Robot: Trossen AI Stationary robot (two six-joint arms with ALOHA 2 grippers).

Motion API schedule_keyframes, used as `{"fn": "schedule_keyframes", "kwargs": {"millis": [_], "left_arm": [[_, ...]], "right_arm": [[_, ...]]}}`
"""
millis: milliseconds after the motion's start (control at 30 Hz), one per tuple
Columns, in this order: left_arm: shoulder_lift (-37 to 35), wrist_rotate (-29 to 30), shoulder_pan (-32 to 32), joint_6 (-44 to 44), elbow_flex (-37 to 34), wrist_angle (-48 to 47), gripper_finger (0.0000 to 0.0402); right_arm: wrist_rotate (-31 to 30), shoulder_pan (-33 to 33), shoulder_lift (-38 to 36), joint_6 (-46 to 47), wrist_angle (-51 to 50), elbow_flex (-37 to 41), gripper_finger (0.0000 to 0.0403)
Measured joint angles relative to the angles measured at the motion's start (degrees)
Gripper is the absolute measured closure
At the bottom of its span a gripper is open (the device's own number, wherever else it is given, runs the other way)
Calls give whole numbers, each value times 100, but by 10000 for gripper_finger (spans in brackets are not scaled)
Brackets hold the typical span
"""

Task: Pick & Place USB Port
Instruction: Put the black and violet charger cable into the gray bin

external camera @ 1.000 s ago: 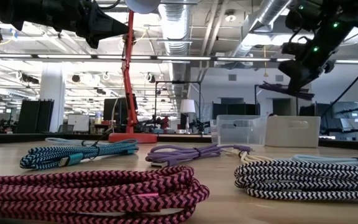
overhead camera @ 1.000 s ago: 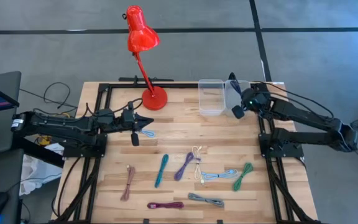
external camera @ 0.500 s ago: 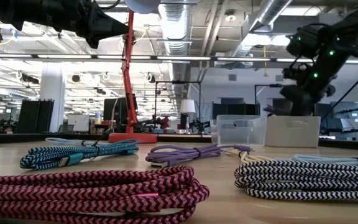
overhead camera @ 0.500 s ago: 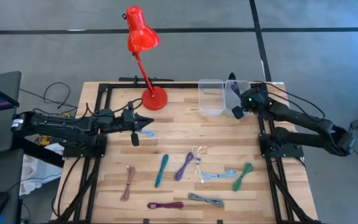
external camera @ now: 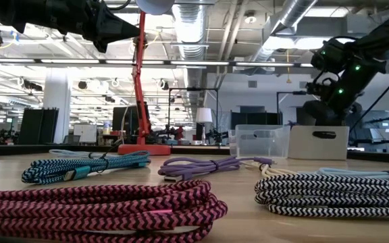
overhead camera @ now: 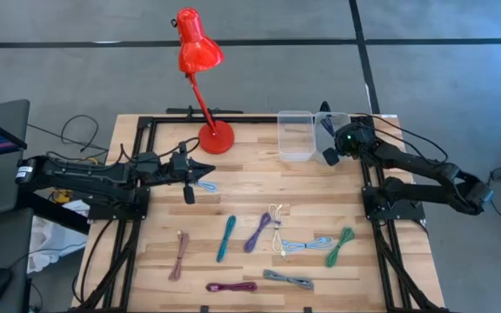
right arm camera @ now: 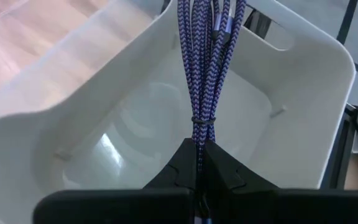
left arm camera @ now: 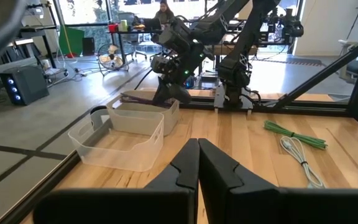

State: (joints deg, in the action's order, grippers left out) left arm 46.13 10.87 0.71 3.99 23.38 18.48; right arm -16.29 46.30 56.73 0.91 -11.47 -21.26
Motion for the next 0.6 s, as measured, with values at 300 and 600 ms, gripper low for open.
{"fn": "schedule_keyframes", "kwargs": {"millis": [300,600], "left_arm": [[0,0,1,0,0,2,396],[0,0,2,0,0,0,396]], "right_arm": [[129,-4,-2,7,11,0,397],[129,-2,-4,109,9,0,337]]}}
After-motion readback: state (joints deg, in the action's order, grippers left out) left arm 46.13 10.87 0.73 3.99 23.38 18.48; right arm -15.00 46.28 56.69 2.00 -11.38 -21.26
